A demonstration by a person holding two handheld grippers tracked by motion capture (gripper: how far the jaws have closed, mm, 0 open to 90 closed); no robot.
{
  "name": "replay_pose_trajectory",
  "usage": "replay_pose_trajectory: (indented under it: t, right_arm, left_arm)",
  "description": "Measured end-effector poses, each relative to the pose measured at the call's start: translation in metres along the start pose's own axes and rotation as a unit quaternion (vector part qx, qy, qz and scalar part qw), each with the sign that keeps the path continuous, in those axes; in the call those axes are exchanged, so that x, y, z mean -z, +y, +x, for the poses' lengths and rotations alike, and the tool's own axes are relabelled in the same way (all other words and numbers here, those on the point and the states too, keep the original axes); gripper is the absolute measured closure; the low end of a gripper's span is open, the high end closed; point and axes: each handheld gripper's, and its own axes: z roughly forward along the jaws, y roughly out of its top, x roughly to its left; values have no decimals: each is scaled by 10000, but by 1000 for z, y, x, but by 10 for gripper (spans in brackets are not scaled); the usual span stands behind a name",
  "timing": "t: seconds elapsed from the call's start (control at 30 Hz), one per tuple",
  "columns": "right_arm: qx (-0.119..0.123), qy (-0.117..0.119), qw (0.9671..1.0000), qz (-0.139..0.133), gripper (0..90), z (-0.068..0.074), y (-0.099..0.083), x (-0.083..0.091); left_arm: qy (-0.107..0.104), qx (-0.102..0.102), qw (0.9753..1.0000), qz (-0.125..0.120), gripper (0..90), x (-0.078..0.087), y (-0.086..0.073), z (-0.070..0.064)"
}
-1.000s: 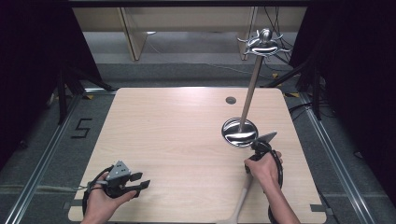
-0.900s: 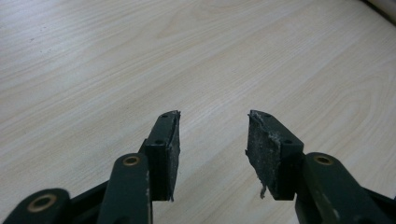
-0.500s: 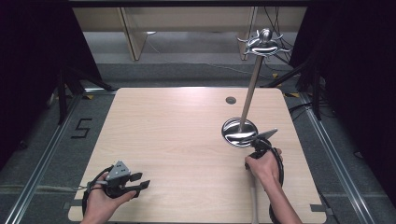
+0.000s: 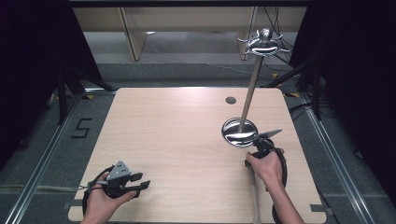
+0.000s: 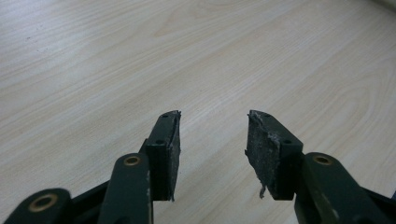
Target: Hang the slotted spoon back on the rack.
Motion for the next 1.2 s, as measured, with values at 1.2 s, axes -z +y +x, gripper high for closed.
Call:
replay_pose_trajectory:
  t: [1.2]
  right_arm:
    - [732, 672, 9626, -2520, 681, 4, -42, 60]
  left_arm:
    - [-3, -61, 9999, -98, 535, -3, -1, -1]
